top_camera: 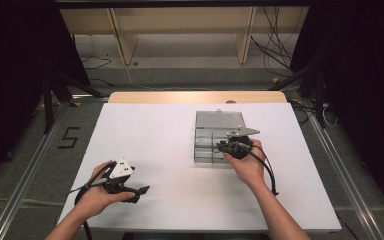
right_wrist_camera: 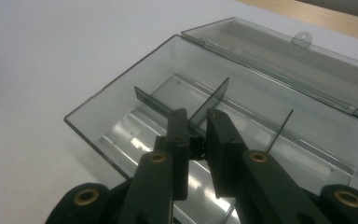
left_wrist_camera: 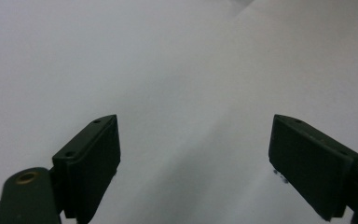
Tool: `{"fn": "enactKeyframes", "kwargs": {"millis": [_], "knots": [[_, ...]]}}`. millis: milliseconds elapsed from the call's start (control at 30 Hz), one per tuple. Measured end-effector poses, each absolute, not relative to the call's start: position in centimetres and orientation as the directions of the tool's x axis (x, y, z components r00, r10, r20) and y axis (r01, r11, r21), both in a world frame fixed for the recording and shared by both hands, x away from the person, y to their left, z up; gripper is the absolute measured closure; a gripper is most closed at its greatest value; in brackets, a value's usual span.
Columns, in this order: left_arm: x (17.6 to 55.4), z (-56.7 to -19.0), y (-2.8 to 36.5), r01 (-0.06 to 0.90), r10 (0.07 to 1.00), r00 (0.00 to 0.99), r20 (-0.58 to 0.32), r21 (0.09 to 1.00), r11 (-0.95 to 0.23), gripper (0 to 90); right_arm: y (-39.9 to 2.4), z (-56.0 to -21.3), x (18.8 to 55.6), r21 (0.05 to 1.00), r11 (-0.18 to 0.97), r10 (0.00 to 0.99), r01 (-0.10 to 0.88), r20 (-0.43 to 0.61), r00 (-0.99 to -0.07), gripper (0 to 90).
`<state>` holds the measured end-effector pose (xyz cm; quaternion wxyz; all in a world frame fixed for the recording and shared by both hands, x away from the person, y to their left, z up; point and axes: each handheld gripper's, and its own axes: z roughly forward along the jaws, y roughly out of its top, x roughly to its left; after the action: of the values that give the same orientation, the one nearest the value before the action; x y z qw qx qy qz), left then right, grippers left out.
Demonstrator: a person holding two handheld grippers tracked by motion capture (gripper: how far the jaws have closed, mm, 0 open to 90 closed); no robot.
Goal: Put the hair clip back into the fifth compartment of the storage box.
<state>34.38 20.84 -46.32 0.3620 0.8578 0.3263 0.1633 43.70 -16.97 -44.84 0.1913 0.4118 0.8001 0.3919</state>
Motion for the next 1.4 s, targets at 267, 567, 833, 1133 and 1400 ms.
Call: {"fn": "enactKeyframes", "kwargs": {"millis": [267,567,833,1133,1400], "knots": [[34.4,-46.3,20.9,0.442,0.678,0.734,0.043,0.728,-0.524,16.1,-17.3,-45.2,43.8,0.776,0.353,0.815,0.522,0.019,-0.579,80.5],[34.4,-46.3,20.8,0.442,0.677,0.735,0.042,0.727,-0.525,16.0,-17.3,-45.6,43.9,0.762,0.360,0.816,0.538,0.022,-0.578,80.5],[34.4,-46.4,20.8,0.442,0.677,0.735,0.041,0.727,-0.524,16.0,-17.2,-46.0,44.0,0.751,0.371,0.814,0.546,0.021,-0.580,80.4],[34.4,-46.3,20.8,0.443,0.677,0.735,0.041,0.727,-0.525,16.1,-17.1,-46.2,44.1,0.744,0.372,0.817,0.555,0.022,-0.577,80.4],[34.4,-46.4,20.8,0.444,0.676,0.736,0.039,0.727,-0.524,16.0,-17.3,-46.7,44.2,0.730,0.373,0.822,0.573,0.026,-0.569,80.4]]}}
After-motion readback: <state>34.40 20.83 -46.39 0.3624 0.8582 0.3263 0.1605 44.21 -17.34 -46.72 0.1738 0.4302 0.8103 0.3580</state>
